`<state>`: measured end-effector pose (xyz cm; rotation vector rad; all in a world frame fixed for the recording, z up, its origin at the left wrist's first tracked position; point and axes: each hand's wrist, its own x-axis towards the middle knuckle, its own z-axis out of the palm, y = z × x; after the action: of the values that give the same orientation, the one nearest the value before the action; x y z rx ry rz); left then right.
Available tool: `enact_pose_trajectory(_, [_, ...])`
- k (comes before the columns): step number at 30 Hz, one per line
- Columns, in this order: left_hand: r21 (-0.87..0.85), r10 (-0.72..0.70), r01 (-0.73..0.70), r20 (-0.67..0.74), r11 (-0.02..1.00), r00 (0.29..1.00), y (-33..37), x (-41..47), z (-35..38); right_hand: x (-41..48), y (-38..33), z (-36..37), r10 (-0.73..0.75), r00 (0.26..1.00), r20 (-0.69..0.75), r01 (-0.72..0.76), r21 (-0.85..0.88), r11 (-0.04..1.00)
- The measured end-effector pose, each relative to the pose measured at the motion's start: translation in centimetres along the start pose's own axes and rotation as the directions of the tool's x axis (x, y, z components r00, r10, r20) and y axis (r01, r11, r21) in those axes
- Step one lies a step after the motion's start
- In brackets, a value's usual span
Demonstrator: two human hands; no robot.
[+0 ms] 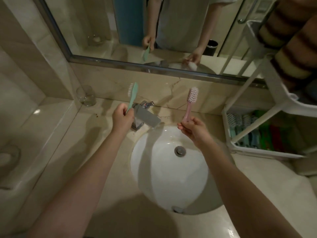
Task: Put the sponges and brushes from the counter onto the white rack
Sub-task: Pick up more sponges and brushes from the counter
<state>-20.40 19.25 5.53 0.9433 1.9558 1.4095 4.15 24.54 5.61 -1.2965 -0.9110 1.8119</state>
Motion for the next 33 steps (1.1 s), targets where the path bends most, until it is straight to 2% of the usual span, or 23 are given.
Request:
enact_pose_trajectory(3, [-0.085, 0.054, -0.049, 0.058, 0.995, 0.997, 2.5, -2.7, 2.3, -1.8, -0.9, -2.1, 0.004, 0.997, 0.083, 0.004, -0.092, 0.996])
enact_pose_trajectory(7, [-0.095, 0.099, -0.086, 0.15, 0.992, 0.984, 4.6, -6.3, 5.9, -4.1, -1.5, -5.6, 0.017, 0.994, 0.112, 0.006, -0.208, 0.978])
enact_pose_trajectory(12, [-0.089, 0.078, -0.063, 0.173, 0.994, 0.982, 5.7, -9.7, 10.4, -7.0, -1.5, -10.8, 0.02, 0.991, 0.131, 0.018, -0.282, 0.959])
enact_pose_trajectory(24, [-0.031, 0.061, -0.055, 0.255, 0.998, 0.965, 6.5, -15.7, 18.5, -11.2, 0.8, -22.2, 0.025, 0.999, -0.026, -0.031, -0.294, 0.955])
enact_pose_trajectory(30, [0.002, 0.072, -0.075, 0.244, 0.997, 0.967, 6.9, -16.0, 19.1, -9.8, -0.9, -23.8, -0.012, 0.974, -0.225, -0.07, -0.357, 0.931])
enact_pose_trajectory(33, [0.055, 0.094, -0.109, 0.224, 0.993, 0.97, 7.3, -15.8, 18.8, -7.4, -2.7, -23.7, -0.03, 0.965, -0.259, -0.074, -0.382, 0.921])
